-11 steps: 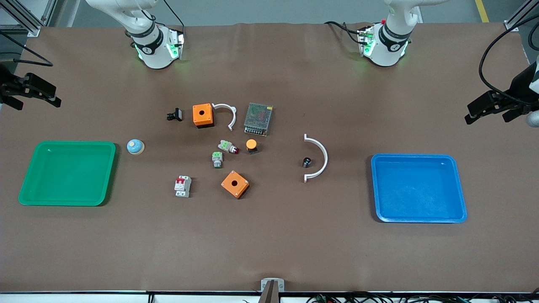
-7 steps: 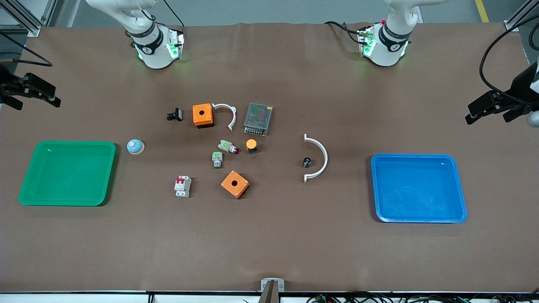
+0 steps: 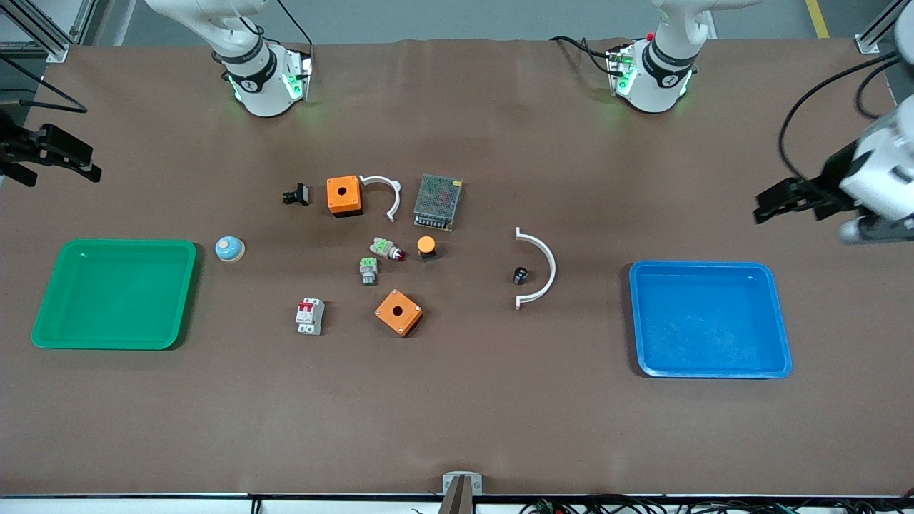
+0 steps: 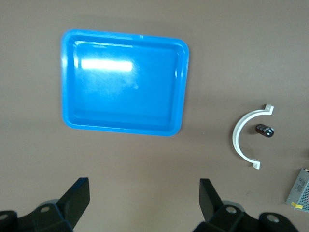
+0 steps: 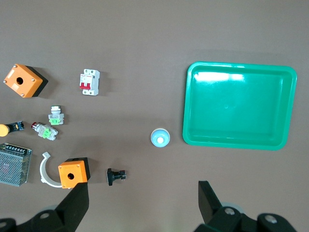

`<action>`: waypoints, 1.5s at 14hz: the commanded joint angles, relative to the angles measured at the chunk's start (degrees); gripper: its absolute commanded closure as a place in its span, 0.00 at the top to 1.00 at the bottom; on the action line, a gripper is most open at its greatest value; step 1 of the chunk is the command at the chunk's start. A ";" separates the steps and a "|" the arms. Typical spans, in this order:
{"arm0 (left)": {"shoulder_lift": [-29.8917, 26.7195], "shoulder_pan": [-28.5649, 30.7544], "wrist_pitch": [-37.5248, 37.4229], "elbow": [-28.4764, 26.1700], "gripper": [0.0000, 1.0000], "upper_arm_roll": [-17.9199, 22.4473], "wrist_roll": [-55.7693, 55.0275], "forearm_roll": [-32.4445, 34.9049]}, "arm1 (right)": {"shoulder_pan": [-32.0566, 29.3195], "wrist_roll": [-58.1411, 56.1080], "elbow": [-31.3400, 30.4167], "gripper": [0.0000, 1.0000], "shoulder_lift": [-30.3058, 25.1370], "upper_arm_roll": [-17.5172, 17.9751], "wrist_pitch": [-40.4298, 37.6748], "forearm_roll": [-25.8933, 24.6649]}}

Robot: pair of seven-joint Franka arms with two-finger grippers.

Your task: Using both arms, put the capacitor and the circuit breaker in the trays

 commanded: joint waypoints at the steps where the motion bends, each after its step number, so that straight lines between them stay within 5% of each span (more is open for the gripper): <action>1: 5.31 -5.57 0.18 1.44 1.00 -0.25 -7.03 -0.06 | -0.26 -0.34 0.17 1.00 -0.63 -0.19 0.04 0.66; 5: 13.39 -12.34 7.02 1.53 1.00 -0.25 -17.39 -0.06 | -0.70 -0.34 1.49 1.00 1.64 -0.19 -0.14 0.13; 12: 24.65 -23.59 26.01 1.53 1.00 -0.17 -38.58 0.29 | -2.28 -0.43 1.75 1.00 16.13 -0.19 6.63 0.74; 21: 30.99 -28.70 31.92 -2.77 1.00 0.01 -43.80 1.96 | 7.80 12.65 -10.09 1.00 17.03 0.07 21.72 4.34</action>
